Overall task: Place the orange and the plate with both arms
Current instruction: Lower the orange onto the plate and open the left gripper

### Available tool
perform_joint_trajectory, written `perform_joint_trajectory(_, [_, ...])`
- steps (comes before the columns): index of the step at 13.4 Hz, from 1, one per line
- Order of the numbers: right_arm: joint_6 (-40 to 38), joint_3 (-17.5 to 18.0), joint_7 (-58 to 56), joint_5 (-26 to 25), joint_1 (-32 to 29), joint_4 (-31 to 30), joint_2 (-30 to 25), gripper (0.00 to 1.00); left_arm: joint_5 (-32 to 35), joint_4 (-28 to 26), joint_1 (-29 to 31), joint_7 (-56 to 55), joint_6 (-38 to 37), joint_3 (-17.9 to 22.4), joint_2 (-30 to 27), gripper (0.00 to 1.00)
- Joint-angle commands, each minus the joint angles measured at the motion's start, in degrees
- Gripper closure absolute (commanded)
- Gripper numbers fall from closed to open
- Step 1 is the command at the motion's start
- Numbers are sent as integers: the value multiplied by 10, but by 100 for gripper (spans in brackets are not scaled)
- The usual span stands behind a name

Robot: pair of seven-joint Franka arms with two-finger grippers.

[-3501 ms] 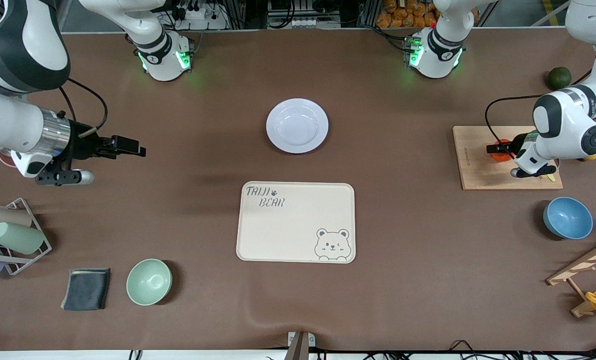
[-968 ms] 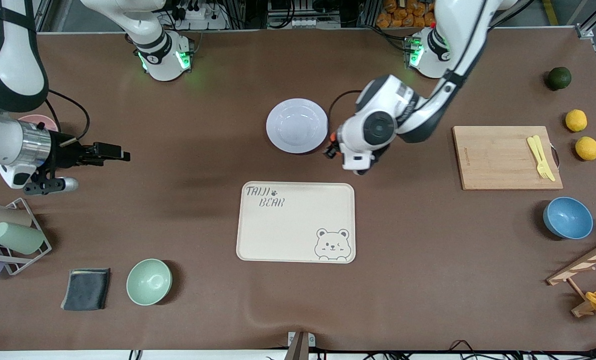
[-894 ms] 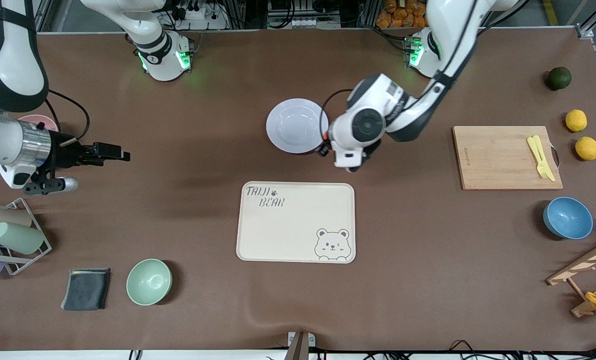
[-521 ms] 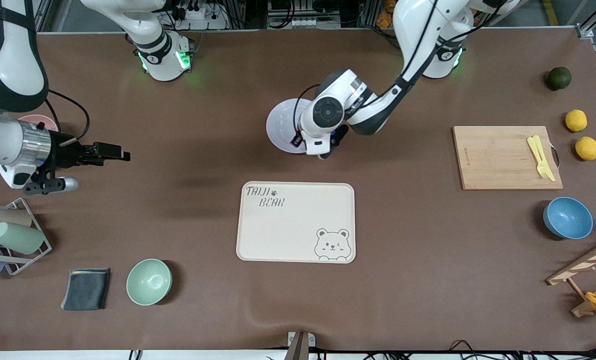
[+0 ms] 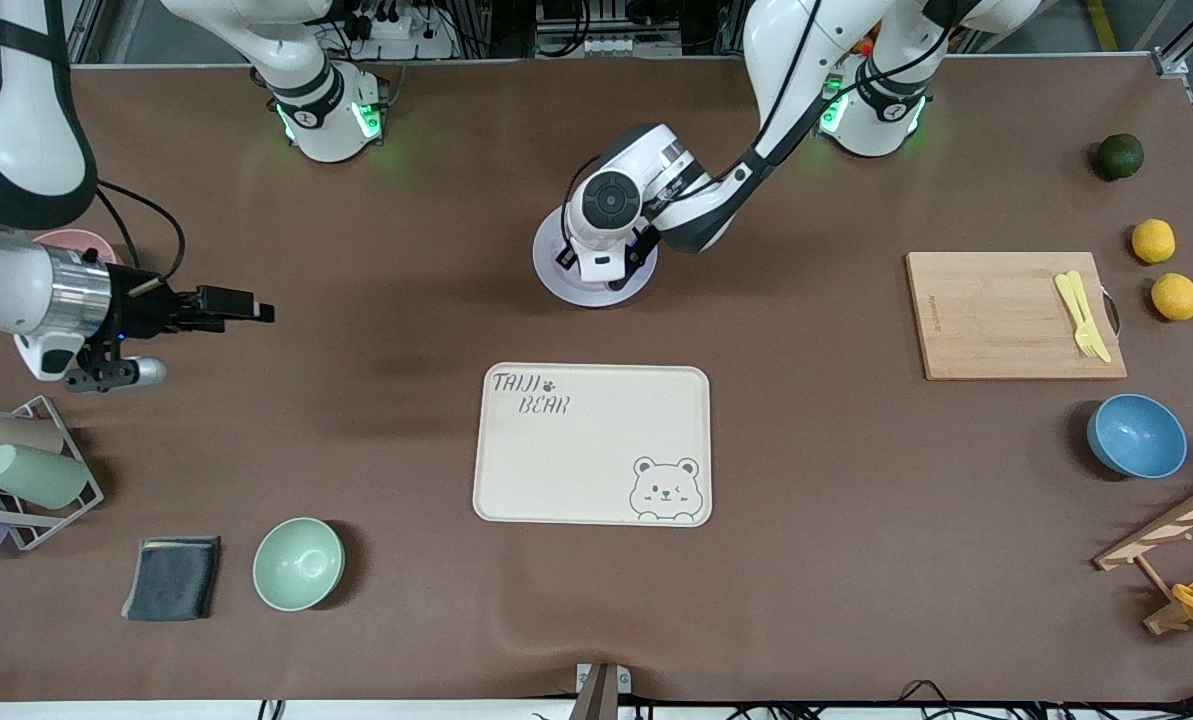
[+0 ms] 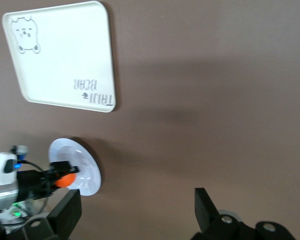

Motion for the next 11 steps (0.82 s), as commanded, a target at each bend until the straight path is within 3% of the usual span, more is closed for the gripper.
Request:
perform_joint_trajectory(1, [-18,2,-40,46,-19,3,42,0,-1,4,-23,-5,12,11,16,87])
perform_joint_trajectory(2, [-38,2,-50,51,-21,3,53,0,-1,3,-31,-5,13,18,17,85])
perform_joint_trajectory(3, [-54,2,-50,55,-24,3,61,0,-1,3,-34,-5,13,20,18,68])
perform_joint_trajectory(4, [-69,2,-51,60,-24,3,69,0,-1,3,-34,-8,13,20,19,21])
perform_joint_trajectory(5, [-73,2,-51,64,-19,2,78,0,-1,3,-35,-20,13,20,19,0])
perform_joint_trajectory(8, [-83,3,-54,67,-5,-34,80,0,-1,8,-22,-24,1,29,-9,0])
perform_joint_trajectory(11, [-85,3,-106,82,-7,-92,63,0,21,52,-10,-22,-91,70,-63,0])
